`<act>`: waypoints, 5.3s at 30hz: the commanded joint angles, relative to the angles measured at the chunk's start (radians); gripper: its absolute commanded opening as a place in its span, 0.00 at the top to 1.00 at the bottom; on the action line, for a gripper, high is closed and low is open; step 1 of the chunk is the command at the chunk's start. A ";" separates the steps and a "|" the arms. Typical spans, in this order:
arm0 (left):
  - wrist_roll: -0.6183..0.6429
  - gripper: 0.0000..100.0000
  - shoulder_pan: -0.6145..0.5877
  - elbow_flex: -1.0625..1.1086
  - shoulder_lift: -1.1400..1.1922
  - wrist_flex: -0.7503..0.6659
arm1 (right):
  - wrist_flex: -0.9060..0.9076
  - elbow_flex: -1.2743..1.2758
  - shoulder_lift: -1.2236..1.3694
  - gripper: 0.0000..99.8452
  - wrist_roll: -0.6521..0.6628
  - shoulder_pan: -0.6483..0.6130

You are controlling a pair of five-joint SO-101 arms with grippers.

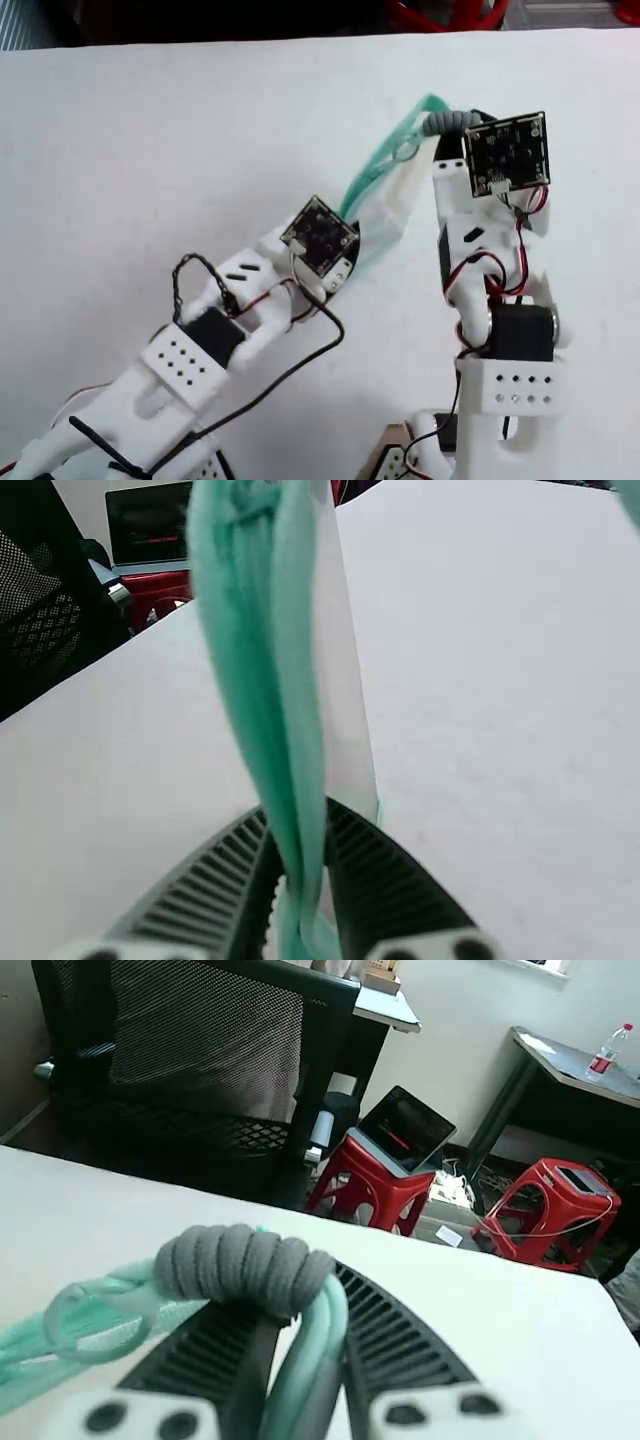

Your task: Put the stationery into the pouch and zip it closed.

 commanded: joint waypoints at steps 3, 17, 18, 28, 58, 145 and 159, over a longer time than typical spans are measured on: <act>0.011 0.98 -0.010 0.011 0.007 -0.005 | 0.275 -0.052 -0.008 0.98 -0.002 -0.012; 0.011 0.98 -0.016 0.009 0.007 -0.005 | 0.713 0.057 -0.015 0.62 0.051 -0.269; 0.011 0.98 -0.016 0.009 0.007 -0.005 | 0.713 0.052 -0.024 0.61 0.060 -0.266; 0.011 0.98 -0.016 0.009 0.007 -0.005 | 0.659 0.046 -0.341 0.69 0.069 -0.260; 0.011 0.98 -0.016 0.009 0.007 -0.005 | 0.107 0.331 -0.245 0.72 -0.173 -0.354; 0.063 0.98 -0.007 0.095 -0.274 -0.037 | -0.067 -0.098 0.071 0.98 -0.052 0.166; 0.061 0.98 -0.007 0.095 -0.271 -0.037 | 0.503 -0.425 0.079 0.94 -0.005 -0.007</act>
